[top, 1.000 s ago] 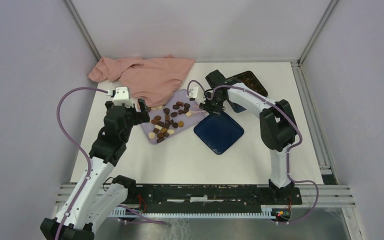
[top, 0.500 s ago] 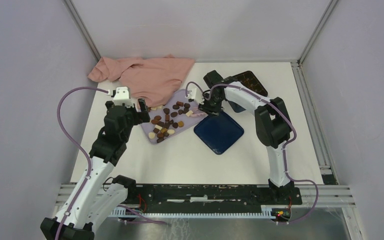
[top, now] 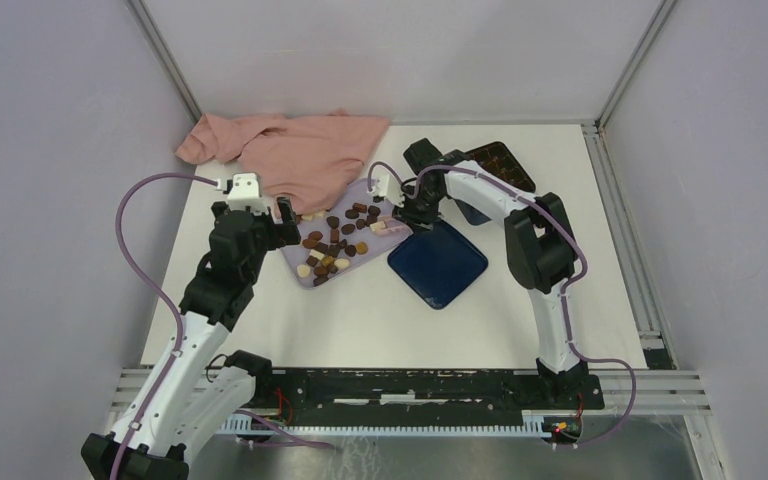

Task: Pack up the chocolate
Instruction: Pick up the fake chocolate from the plate, then place the fake chocolate in the packing box.

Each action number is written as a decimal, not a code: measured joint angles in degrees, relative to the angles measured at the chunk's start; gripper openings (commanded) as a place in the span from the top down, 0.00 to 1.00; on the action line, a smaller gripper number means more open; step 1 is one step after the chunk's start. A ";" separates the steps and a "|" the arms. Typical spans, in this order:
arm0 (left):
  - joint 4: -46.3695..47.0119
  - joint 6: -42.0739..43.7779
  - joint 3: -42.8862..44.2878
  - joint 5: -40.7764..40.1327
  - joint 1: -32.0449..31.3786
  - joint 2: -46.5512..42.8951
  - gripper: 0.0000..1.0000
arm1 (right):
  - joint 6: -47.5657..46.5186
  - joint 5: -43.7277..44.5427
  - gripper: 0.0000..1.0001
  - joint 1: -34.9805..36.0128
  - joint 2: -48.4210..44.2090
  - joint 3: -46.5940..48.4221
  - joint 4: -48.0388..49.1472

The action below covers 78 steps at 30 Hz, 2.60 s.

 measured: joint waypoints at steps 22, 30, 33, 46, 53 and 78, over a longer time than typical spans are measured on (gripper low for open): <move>-0.02 0.00 0.00 0.02 0.00 0.02 0.02 | -0.11 2.08 0.83 2.19 -0.02 -2.12 0.33; -0.02 0.00 0.00 0.02 0.00 0.02 0.01 | -0.04 1.79 0.93 2.19 -2.54 -5.46 1.55; 0.00 0.00 0.00 0.02 0.00 0.02 0.01 | 0.13 1.22 0.97 2.19 -4.61 -6.93 1.53; -0.02 0.00 0.00 0.00 0.00 0.00 0.02 | 2.08 -5.46 0.99 -3.23 -17.05 -11.80 2.67; -0.02 0.00 0.00 0.00 0.00 0.00 0.01 | 5.09 -7.17 0.97 -17.49 -19.26 -11.65 5.66; -0.02 0.00 0.00 0.07 0.00 0.02 0.02 | 7.21 1.20 0.89 -27.52 -5.68 1.09 4.92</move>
